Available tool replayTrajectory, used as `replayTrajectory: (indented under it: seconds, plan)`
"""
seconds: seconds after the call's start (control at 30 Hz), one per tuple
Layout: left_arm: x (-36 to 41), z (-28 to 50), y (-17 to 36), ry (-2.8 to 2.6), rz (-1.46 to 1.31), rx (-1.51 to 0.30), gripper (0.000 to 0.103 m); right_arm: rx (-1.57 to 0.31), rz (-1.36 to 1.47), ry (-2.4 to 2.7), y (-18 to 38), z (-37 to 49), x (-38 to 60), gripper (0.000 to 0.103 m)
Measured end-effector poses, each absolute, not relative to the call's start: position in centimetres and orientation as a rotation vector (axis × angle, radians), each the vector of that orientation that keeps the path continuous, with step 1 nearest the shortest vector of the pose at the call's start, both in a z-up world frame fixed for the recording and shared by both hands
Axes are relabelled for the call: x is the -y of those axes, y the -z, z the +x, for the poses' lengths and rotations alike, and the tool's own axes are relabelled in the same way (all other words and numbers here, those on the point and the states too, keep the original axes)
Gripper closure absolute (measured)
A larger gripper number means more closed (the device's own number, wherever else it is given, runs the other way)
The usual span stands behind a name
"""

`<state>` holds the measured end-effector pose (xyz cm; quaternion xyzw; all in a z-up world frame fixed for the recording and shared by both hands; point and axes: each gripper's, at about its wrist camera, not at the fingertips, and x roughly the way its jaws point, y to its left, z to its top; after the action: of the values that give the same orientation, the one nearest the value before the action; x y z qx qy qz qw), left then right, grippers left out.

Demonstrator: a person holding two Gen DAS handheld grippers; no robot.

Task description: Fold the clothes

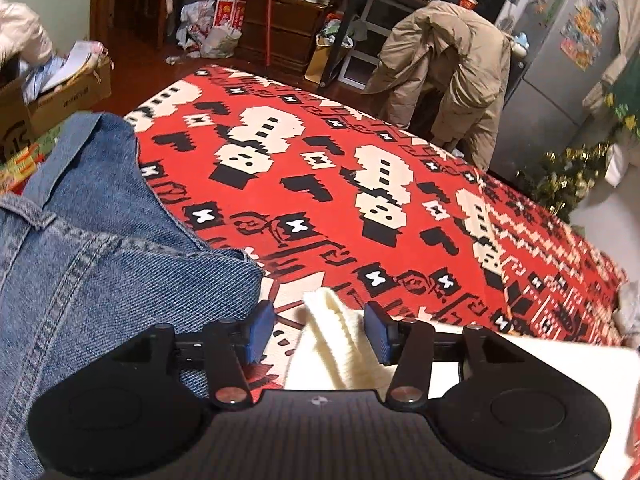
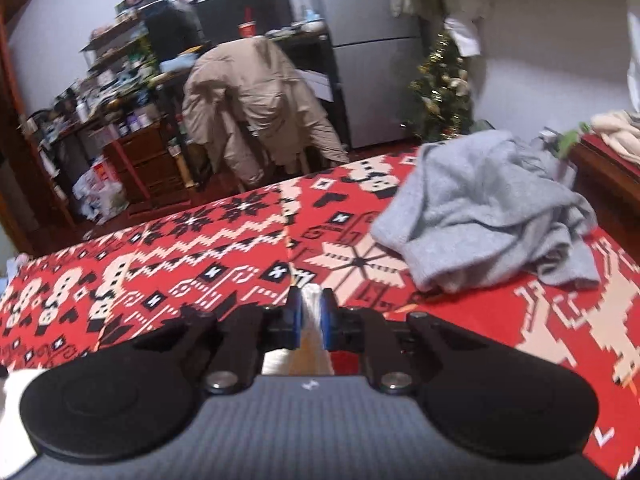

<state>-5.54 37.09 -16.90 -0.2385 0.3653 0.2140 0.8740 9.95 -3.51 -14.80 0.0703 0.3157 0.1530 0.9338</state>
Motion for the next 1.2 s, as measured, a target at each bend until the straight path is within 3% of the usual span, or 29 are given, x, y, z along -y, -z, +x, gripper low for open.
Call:
replayTrajectory:
  seconds: [0.07, 0.17, 0.23, 0.27, 0.3, 0.43, 0.6, 0.83, 1.0, 1.07, 1.1, 1.2]
  plan:
    - [-37.0, -5.3, 17.0, -0.427, -0.505, -0.747, 0.04, -0.651, 0.154, -0.309, 14.8, 10.0, 3.8, 0.093]
    - [-36.8, -5.0, 17.2, -0.402, -0.495, -0.736, 0.04, -0.661, 0.141, -0.311, 15.2, 10.2, 3.6, 0.093]
    - [-36.7, -4.8, 17.3, -0.402, -0.482, -0.734, 0.052, -0.66, 0.134, -0.313, 15.3, 10.2, 3.5, 0.093]
    - [-36.6, -4.7, 17.3, -0.408, -0.476, -0.735, 0.069, -0.66, 0.138, -0.316, 15.3, 10.3, 3.5, 0.093]
    - [-36.5, -4.6, 17.3, -0.408, -0.465, -0.74, 0.079, -0.661, 0.14, -0.318, 15.4, 10.3, 3.4, 0.093]
    - [-35.1, -4.1, 17.0, -0.408, -0.364, -0.762, 0.09, -0.662, 0.14, -0.324, 15.4, 10.2, 3.4, 0.093]
    - [-35.9, -5.0, 15.5, -0.428, -0.442, -0.684, 0.092, -0.643, 0.164, -0.336, 15.0, 10.1, 3.5, 0.093]
    - [-37.0, -3.3, 11.3, -0.392, -0.381, -0.571, 0.093, -0.565, 0.206, -0.374, 12.8, 11.7, 3.0, 0.093]
    - [-37.9, 0.3, 14.2, -0.363, -0.338, -0.647, 0.092, -0.558, 0.174, -0.365, 14.2, 13.6, 1.7, 0.092]
    - [-38.1, 1.4, 15.5, -0.364, -0.324, -0.684, 0.091, -0.579, 0.146, -0.35, 15.7, 14.1, 1.0, 0.085]
    - [-38.1, 1.4, 16.0, -0.377, -0.315, -0.696, 0.086, -0.592, 0.121, -0.324, 16.3, 14.1, 0.6, 0.081]
    - [-38.5, 0.7, 16.0, -0.442, -0.321, -0.685, 0.053, -0.581, 0.069, -0.293, 16.6, 13.7, 0.2, 0.074]
